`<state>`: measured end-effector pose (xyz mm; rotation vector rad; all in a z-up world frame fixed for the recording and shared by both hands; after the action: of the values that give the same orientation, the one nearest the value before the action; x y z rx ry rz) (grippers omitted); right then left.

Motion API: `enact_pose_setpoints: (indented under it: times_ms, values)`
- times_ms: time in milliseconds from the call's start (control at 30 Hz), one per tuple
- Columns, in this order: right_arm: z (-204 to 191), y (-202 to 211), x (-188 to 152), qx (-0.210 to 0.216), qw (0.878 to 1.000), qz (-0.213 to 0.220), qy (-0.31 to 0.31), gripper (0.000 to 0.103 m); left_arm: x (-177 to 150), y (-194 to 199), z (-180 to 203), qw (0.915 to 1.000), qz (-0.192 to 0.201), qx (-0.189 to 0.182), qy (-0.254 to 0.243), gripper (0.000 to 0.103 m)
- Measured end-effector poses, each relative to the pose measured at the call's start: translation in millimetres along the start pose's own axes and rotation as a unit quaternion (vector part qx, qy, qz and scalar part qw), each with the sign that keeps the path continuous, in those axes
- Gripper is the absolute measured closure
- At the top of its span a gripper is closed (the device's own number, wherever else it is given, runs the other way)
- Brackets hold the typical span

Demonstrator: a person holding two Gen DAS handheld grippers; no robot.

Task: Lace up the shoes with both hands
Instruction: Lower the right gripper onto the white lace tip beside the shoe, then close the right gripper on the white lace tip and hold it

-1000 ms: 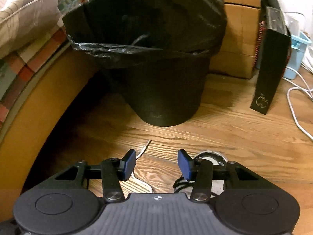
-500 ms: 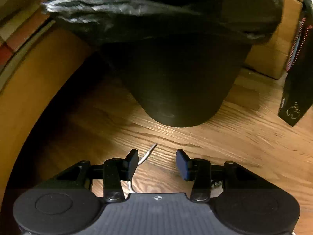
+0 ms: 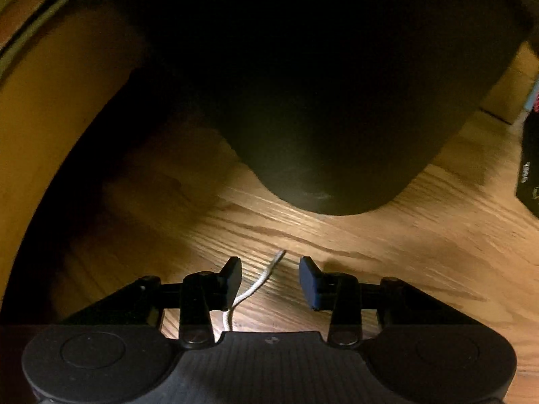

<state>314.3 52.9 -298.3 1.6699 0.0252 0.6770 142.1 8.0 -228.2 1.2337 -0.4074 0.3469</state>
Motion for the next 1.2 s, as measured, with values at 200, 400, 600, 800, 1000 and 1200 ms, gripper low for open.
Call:
enact_pose_setpoints:
  times_ms: [200,400,600,800,1000,1200]
  values:
    - [-11,-13,-4,-0.011,0.999,-0.021,0.029,0.062,1,-2,-2,0.9999,-0.005,-0.006,0.013,0.018]
    - [-19,-25,-7,0.005,0.999,-0.042,0.016,0.065,1,-3,-1,0.9996,-0.012,-0.016,0.019,0.018]
    - [-19,-32,-4,0.009,0.999,-0.037,0.011,0.069,0,-2,4,0.9996,-0.013,-0.025,0.010,0.018]
    - [-22,-31,-6,0.016,0.999,-0.028,0.024,0.096,-1,-2,4,0.9996,-0.015,-0.022,0.014,0.018]
    - [-20,-13,0,0.026,0.999,0.012,0.016,0.097,-2,-6,4,0.9991,-0.021,-0.028,0.026,0.018]
    - [-4,11,0,0.036,0.999,0.031,0.019,0.097,-3,-5,4,0.9993,-0.020,-0.024,0.018,0.018]
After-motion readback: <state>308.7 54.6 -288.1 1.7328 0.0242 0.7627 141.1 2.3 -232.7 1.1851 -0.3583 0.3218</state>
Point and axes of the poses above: each gripper's, at about its wrist camera, not at the fingertips, and y roughly against the way its jaws point, z to its right, x to its top, the point moved 9 cm from there along -y, roughly the way its jaws point, and after that the axes turned 8 degrees about -x, right-handed, at the moved point
